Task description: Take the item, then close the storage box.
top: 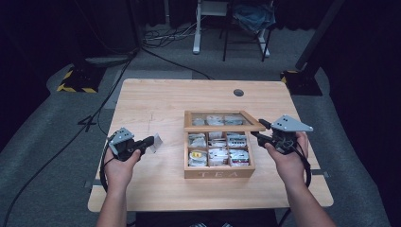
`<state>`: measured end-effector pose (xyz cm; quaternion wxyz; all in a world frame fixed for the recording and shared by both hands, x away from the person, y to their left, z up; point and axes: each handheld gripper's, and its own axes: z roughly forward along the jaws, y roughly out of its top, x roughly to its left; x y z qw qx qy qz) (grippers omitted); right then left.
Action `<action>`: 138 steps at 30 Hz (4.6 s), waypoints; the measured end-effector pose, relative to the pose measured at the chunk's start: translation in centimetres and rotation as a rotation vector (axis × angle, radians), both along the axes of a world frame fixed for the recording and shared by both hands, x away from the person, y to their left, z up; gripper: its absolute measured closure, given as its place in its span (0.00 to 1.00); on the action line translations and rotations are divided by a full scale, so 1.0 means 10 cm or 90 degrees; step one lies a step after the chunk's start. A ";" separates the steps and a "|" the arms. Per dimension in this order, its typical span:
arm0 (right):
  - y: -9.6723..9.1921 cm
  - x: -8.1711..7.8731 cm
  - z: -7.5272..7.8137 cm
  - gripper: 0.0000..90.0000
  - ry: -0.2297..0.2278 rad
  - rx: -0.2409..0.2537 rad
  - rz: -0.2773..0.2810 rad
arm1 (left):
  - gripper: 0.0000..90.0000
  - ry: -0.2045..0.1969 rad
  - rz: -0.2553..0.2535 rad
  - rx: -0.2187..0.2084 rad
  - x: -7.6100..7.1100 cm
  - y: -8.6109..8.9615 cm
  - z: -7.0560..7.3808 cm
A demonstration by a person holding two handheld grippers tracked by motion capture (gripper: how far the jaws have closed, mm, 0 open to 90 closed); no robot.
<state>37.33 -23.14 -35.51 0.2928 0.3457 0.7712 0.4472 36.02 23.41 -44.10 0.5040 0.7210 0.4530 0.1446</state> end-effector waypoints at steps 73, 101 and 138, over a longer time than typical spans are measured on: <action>0.00 0.01 0.02 0.60 0.002 -0.001 0.002 | 0.40 -0.027 -0.109 0.102 -0.28 -0.44 0.14; -0.06 -0.04 0.04 0.58 0.053 -0.007 0.030 | 0.36 0.031 -0.181 0.178 -0.43 -0.69 -0.50; -0.09 -0.13 0.01 0.54 0.144 -0.056 0.068 | 0.32 0.048 -0.179 0.236 -0.41 -0.77 -0.62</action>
